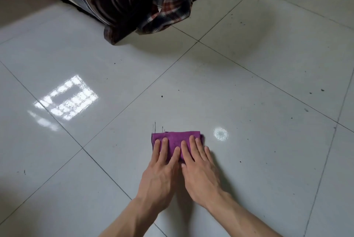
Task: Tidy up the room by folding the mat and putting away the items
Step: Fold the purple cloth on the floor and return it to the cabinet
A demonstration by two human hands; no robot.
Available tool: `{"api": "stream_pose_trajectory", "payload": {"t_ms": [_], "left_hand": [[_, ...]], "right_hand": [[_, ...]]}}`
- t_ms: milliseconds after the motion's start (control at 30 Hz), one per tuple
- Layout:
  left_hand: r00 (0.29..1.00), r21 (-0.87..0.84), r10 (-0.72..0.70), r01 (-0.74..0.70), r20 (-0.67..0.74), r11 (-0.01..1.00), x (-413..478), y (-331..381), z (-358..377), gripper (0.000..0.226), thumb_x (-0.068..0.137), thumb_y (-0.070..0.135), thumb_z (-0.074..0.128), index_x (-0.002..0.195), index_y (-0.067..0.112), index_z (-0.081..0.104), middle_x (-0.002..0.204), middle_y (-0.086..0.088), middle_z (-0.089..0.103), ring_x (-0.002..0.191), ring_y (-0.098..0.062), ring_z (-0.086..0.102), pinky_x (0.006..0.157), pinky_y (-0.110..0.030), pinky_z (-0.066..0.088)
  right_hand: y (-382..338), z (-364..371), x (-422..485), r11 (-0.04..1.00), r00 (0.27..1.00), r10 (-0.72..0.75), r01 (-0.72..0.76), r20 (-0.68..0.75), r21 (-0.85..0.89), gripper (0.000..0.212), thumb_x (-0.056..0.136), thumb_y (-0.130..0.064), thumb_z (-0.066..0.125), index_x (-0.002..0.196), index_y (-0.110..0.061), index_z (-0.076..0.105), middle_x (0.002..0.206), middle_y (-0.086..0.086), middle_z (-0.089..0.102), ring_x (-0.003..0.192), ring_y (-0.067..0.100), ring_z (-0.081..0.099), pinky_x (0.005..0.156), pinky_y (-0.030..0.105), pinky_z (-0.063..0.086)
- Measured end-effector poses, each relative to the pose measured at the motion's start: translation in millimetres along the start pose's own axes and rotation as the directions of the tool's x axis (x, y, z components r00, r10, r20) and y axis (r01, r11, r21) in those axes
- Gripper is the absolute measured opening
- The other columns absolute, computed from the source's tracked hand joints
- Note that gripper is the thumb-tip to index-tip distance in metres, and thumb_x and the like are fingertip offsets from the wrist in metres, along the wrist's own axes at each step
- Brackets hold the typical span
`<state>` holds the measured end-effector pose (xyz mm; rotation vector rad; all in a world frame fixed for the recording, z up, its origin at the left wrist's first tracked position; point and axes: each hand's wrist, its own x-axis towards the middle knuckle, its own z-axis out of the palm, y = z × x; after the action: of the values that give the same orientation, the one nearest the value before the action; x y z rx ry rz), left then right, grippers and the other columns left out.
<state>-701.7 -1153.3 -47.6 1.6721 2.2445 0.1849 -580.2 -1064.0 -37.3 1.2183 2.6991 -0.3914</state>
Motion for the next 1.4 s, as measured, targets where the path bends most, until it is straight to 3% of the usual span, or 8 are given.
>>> {"api": "stream_pose_trajectory", "payload": {"t_ms": [167, 433, 667, 767, 867, 1067, 1167, 1400], "left_hand": [[0.999, -0.027, 0.004, -0.005, -0.045, 1.0, -37, 13, 13, 0.055, 0.091, 0.026, 0.04, 0.143, 0.012, 0.055, 0.154, -0.025, 0.04, 0.145, -0.046, 0.032, 0.093, -0.033, 0.055], [0.992, 0.028, 0.043, -0.04, -0.116, 0.999, -9, 11, 5, 0.056, 0.09, 0.025, 0.04, 0.142, 0.011, 0.055, 0.152, -0.026, 0.042, 0.143, -0.048, 0.035, 0.099, -0.04, 0.052], [0.939, 0.203, 0.28, -0.24, -0.199, 0.949, 98, 35, -40, 0.043, 0.062, 0.011, 0.086, 0.103, 0.004, 0.078, 0.129, -0.015, 0.035, 0.108, -0.054, 0.065, 0.083, -0.059, 0.056], [0.948, 0.183, 0.319, -0.311, -0.015, 0.933, 154, 41, -24, 0.048, 0.096, 0.028, 0.042, 0.135, 0.009, 0.061, 0.149, -0.015, 0.04, 0.137, -0.055, 0.04, 0.111, -0.059, 0.039], [0.955, 0.164, 0.251, -0.276, 0.158, 0.947, 209, 48, -12, 0.076, 0.093, 0.044, -0.006, 0.156, 0.018, 0.027, 0.162, -0.019, 0.028, 0.151, -0.047, 0.009, 0.124, -0.051, 0.013], [0.938, 0.139, 0.336, -0.345, 0.089, 0.928, 253, 86, -45, 0.051, 0.107, 0.022, 0.033, 0.155, 0.006, 0.03, 0.156, -0.029, 0.034, 0.15, -0.046, 0.018, 0.126, -0.05, 0.008], [0.917, 0.087, 0.396, -0.399, 0.048, 0.913, 251, 89, -44, 0.045, 0.102, 0.012, 0.049, 0.144, -0.003, 0.048, 0.142, -0.029, 0.052, 0.14, -0.053, 0.035, 0.121, -0.058, 0.023], [0.953, 0.078, 0.264, -0.278, 0.152, 0.958, 213, 81, -16, 0.069, 0.098, 0.044, 0.006, 0.157, 0.017, 0.026, 0.162, -0.028, 0.018, 0.152, -0.046, 0.009, 0.123, -0.053, 0.021]], "right_hand": [[-7, 10, -39, 1.0, 1.0, 0.001, -0.001, 0.014, 0.008, 0.058, 0.093, -0.033, 0.033, 0.144, -0.012, 0.053, 0.153, 0.016, 0.045, 0.143, 0.032, 0.041, 0.112, 0.044, 0.023], [3, 7, -12, 1.0, 1.0, 0.011, -0.01, -0.029, 0.01, 0.058, 0.097, -0.034, 0.029, 0.145, -0.011, 0.05, 0.153, 0.017, 0.045, 0.143, 0.033, 0.04, 0.112, 0.046, 0.023], [55, -17, 63, 0.997, 0.996, 0.065, -0.063, -0.062, 0.042, 0.067, 0.097, -0.04, 0.014, 0.153, -0.012, 0.036, 0.161, 0.017, 0.031, 0.151, 0.032, 0.025, 0.121, 0.051, 0.021], [90, -31, 95, 0.994, 0.994, 0.091, -0.087, -0.058, 0.066, 0.07, 0.096, -0.045, 0.008, 0.158, -0.015, 0.023, 0.166, 0.014, 0.016, 0.154, 0.03, 0.011, 0.123, 0.047, 0.005], [125, -43, 121, 0.99, 0.99, 0.131, -0.129, -0.045, 0.048, 0.059, 0.106, -0.04, 0.024, 0.16, -0.017, 0.014, 0.168, 0.011, 0.006, 0.155, 0.027, 0.002, 0.123, 0.045, -0.002], [166, -61, 158, 0.975, 0.977, 0.213, -0.214, 0.019, 0.063, 0.059, 0.107, -0.04, 0.024, 0.16, -0.022, 0.008, 0.169, 0.007, -0.002, 0.155, 0.022, -0.003, 0.124, 0.048, 0.0], [164, -63, 159, 0.971, 0.975, 0.217, -0.22, 0.039, 0.09, 0.059, 0.107, -0.04, 0.026, 0.16, -0.02, 0.007, 0.169, 0.009, -0.002, 0.155, 0.024, -0.004, 0.124, 0.047, -0.001], [153, -50, 109, 0.979, 0.982, 0.191, -0.191, 0.015, 0.067, 0.06, 0.107, -0.04, 0.026, 0.16, -0.019, 0.008, 0.168, 0.009, -0.001, 0.155, 0.024, -0.003, 0.123, 0.044, -0.001]]}}
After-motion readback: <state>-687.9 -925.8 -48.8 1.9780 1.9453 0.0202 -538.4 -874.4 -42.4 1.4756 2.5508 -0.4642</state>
